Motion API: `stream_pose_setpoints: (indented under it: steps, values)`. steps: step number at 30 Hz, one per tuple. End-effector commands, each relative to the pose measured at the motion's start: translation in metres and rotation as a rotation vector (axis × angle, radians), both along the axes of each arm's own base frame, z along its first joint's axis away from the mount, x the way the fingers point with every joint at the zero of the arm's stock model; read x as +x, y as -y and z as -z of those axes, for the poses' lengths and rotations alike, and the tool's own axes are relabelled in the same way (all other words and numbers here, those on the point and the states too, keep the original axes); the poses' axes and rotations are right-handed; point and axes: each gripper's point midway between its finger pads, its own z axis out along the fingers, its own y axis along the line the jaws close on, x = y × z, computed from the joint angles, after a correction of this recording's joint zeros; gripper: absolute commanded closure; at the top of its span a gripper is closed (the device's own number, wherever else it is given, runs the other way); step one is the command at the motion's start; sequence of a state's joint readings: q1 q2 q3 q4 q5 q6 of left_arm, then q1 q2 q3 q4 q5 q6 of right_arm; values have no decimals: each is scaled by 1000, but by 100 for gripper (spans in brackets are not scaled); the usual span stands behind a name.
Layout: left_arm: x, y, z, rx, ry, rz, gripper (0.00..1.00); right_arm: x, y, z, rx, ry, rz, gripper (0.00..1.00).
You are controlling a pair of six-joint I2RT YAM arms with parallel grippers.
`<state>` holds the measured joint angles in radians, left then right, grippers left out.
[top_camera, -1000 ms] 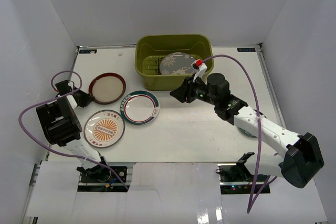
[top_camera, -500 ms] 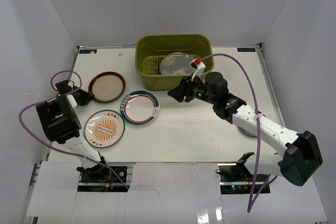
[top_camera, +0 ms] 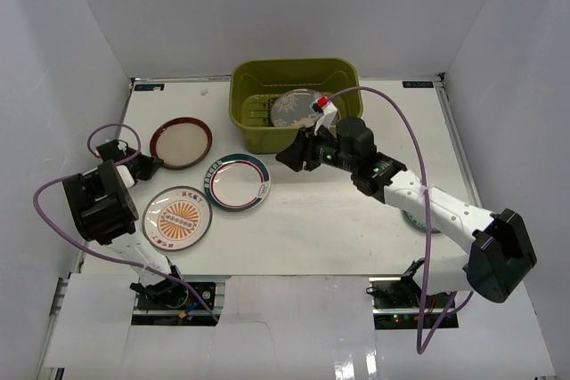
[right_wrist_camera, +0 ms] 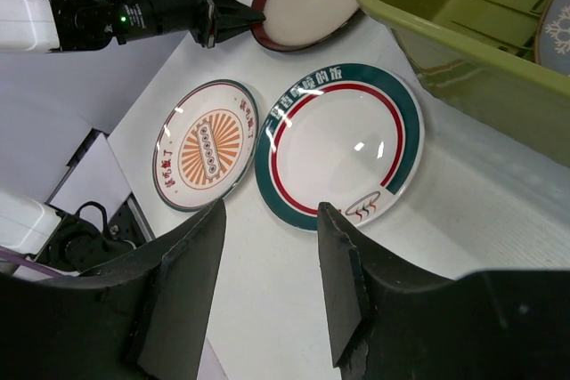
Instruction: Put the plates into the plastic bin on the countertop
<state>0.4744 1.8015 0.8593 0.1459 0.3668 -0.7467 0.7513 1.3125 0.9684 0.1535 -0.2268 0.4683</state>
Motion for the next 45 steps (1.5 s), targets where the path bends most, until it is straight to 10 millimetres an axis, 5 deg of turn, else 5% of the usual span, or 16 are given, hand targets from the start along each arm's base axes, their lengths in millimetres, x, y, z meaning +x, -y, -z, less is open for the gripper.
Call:
stream_pose_setpoints:
  steps: [1,11,19,24,31,43,45]
  values:
    - [-9,4,-26,-75,50,-83,100,0,-17,-24,59,18,-58,47]
    - [-11,25,-154,-96,396,-49,100,-1,-32,-37,82,-7,-128,25]
    - [-28,43,-222,-58,564,0,100,8,-47,-53,83,-14,-147,2]
    - [-31,88,-261,-31,651,149,100,28,-55,-79,78,37,-115,10]
    - [-47,171,-280,-104,691,423,100,61,-57,-89,65,63,-44,10]
    - [-71,242,-296,-147,744,690,100,94,-7,-65,-71,79,182,0]
    - [-71,250,-293,-159,735,717,100,96,-2,-63,-72,73,192,14]
